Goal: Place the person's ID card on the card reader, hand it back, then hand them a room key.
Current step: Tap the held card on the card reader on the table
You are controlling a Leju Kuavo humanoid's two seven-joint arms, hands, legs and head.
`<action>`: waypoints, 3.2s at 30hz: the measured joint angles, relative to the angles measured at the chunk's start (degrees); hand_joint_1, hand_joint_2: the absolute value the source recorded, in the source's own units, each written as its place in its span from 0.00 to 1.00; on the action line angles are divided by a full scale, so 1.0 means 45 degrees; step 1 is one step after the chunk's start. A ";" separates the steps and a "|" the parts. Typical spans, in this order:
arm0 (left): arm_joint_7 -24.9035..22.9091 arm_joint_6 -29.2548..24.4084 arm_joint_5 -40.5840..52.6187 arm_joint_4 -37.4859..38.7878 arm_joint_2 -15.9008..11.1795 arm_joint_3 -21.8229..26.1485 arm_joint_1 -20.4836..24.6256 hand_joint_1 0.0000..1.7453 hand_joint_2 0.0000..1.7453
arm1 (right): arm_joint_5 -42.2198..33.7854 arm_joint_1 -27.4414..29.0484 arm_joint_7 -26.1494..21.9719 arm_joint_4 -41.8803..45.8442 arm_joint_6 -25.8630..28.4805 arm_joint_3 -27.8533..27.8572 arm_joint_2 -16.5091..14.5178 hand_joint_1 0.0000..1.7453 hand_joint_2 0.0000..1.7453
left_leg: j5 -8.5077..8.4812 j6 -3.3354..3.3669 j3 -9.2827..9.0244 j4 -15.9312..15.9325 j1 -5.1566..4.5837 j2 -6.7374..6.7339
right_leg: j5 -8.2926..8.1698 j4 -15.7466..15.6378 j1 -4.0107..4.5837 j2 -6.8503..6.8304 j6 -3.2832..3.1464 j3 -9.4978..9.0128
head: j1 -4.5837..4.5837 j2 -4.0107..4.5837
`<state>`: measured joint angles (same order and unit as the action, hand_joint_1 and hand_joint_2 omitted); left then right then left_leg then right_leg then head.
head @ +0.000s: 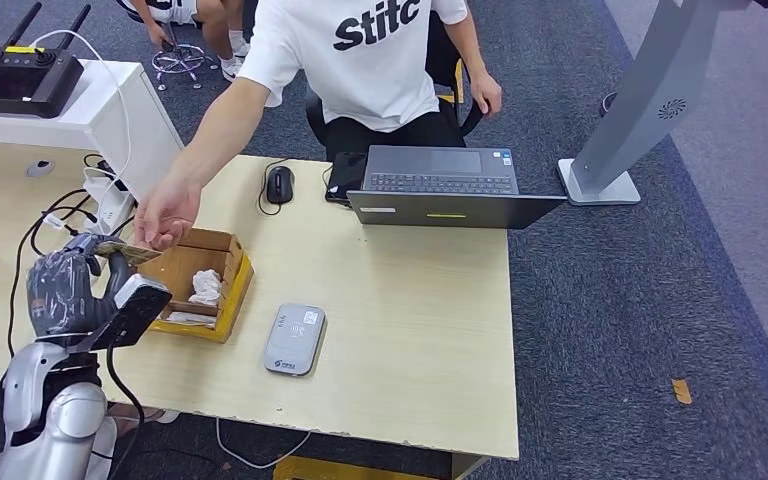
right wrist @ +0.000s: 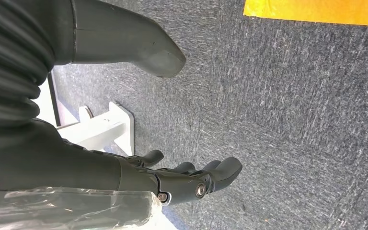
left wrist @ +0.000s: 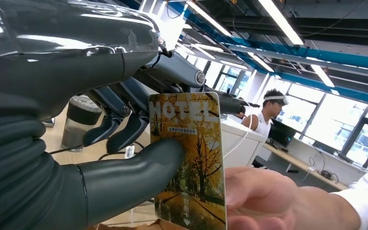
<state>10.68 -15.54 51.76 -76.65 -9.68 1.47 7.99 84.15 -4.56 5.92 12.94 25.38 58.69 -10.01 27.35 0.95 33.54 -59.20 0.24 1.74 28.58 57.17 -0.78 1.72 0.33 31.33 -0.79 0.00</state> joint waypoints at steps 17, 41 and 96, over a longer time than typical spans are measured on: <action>-0.0123 0.0834 0.0423 -0.0062 0.0413 -0.2023 -0.0374 1.00 1.00 | 0.0022 -0.0002 -0.0103 -0.0006 -0.0061 -0.0036 -0.0033 0.00 1.00 | 0.0000 0.0000 0.0001 0.0000 -0.0001 0.0001 | 0.0000 0.0000 0.0000 -0.0001 0.0000 0.0000 | -0.0002 0.0000; -0.1460 0.0851 0.0996 0.1974 0.0665 -0.2654 -0.0874 1.00 1.00 | 0.0325 -0.0006 0.0107 -0.0078 -0.0129 -0.0199 -0.0063 0.00 1.00 | 0.0001 -0.0001 0.0007 0.0002 0.0000 0.0001 | 0.0001 0.0000 0.0000 -0.0003 -0.0001 0.0007 | -0.0001 0.0000; -0.1152 0.0590 0.1015 0.3825 0.2070 -0.3571 0.0728 1.00 1.00 | 0.0544 -0.0257 0.0347 -0.0078 -0.0357 -0.0748 -0.0355 0.00 1.00 | -0.0001 -0.0001 0.0013 0.0000 -0.0001 0.0004 | -0.0001 0.0001 0.0000 -0.0004 0.0001 0.0007 | -0.0004 0.0000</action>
<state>5.50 -12.88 56.33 -59.44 -0.37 -14.60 11.27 86.60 -5.72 7.49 12.59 23.78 55.33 -11.61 27.34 0.95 33.60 -59.20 0.24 1.76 28.57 57.18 -0.78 1.70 0.34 31.36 -0.80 0.00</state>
